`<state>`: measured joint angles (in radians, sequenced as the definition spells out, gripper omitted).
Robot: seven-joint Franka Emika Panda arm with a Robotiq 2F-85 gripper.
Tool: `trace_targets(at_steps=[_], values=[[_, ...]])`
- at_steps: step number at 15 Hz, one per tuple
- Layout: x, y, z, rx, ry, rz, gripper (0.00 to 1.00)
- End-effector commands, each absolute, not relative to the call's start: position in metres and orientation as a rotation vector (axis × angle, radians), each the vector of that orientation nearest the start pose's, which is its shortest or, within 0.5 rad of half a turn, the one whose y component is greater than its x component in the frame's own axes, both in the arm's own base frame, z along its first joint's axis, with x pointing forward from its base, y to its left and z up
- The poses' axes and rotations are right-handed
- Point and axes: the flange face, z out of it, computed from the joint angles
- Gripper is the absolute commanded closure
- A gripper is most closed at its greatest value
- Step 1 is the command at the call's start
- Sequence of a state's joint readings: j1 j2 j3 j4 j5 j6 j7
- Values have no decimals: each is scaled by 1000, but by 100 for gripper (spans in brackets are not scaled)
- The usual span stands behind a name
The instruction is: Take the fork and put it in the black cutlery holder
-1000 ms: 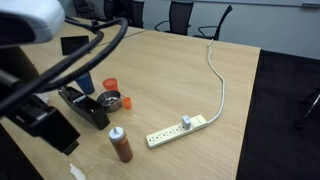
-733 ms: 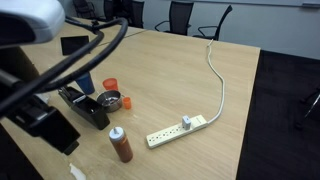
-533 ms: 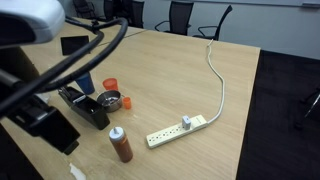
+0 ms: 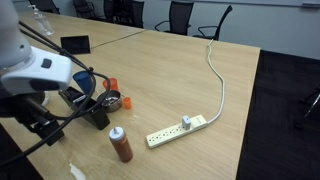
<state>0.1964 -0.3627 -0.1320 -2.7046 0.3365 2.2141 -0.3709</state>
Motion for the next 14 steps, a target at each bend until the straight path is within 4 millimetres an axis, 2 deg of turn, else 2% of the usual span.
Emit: trace_targets(at_steps=[1,3,9,11,14], values=[[372,47,324,-2786,-328,147,0],[372,53,317,-2788,-337,172,0],[373,49,322,-2788,-324,153,0],[372,52,317,-2698,-319,173,0],[366,73,299,-2543,-353,233,0]])
